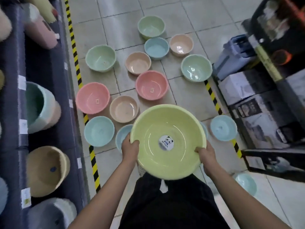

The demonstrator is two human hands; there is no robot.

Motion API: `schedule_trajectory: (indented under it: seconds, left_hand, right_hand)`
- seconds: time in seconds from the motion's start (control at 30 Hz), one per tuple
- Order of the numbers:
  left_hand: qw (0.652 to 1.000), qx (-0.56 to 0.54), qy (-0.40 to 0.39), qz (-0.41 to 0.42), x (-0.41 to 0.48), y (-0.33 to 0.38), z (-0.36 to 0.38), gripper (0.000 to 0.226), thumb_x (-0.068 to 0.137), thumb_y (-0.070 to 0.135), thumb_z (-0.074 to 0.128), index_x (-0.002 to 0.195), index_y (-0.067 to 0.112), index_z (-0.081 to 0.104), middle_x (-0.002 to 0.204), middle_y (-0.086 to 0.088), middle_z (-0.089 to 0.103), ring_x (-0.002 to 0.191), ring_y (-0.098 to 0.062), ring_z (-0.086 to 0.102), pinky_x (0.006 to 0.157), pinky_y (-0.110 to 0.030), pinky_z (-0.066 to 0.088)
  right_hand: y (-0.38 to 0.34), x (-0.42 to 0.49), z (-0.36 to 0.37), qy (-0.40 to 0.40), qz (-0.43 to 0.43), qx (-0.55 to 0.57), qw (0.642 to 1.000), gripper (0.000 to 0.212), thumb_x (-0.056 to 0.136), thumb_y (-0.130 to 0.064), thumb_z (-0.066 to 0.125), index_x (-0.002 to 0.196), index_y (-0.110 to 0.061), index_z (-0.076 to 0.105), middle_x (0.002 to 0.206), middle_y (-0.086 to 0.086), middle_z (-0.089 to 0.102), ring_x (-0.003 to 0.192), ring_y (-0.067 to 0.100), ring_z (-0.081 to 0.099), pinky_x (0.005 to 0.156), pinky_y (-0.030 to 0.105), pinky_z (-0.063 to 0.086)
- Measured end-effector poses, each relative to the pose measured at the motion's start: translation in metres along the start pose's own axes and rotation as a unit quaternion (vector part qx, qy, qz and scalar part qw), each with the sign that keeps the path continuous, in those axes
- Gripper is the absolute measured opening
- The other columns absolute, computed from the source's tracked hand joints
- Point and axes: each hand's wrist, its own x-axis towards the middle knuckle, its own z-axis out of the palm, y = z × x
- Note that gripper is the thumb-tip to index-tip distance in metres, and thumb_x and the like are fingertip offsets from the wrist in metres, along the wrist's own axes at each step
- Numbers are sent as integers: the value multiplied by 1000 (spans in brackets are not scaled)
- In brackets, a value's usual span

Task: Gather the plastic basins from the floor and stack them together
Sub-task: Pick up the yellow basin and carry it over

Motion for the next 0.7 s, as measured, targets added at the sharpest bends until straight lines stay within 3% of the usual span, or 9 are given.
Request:
schedule_trajectory:
  seconds: [0.1,0.2,0.33,0.47,0.6,0.7]
  left_hand:
    - [997,51,-52,14,-24,-13,34,38,80,-8,48,90,25,65,81,-1,67,72,-19,60,64,-30,49]
    - [988,120,-98,17,-42,-38,74,37,84,-4,50,104,23,66,91,-2,69,82,-21,63,70,-30,51]
    - [965,217,-146,30,-54,-93,139,24,97,17,54,119,12,63,106,-6,68,97,-26,63,80,-31,48]
    - [934,298,-194,21,-46,-172,216,27,96,18,53,121,10,63,111,-9,70,96,-26,65,85,-36,53]
    - [917,335,-218,-8,-20,-262,291,34,94,14,54,127,8,58,114,-10,67,100,-29,65,91,-40,54]
    - [907,357,-222,-19,17,-333,344,39,93,10,58,132,8,55,117,-13,66,102,-31,65,94,-43,53]
  right_hand:
    - [40,-10,-48,38,6,41,998,59,85,9,48,133,-24,56,114,8,66,91,23,61,69,32,51]
    - [87,-12,-96,65,14,70,995,59,85,7,51,136,-23,54,118,7,65,96,25,62,70,32,52]
    - [166,3,-159,110,56,111,986,58,85,9,55,136,-19,55,117,11,66,85,19,62,62,29,49]
    - [254,44,-214,133,92,136,977,59,83,10,56,134,-20,56,104,5,68,85,22,64,65,33,52]
    - [347,111,-248,159,129,148,967,57,82,12,57,133,-14,57,95,1,67,90,32,62,80,43,55]
    - [414,175,-261,181,152,155,959,47,82,12,54,120,-15,62,91,4,67,81,27,62,73,38,53]
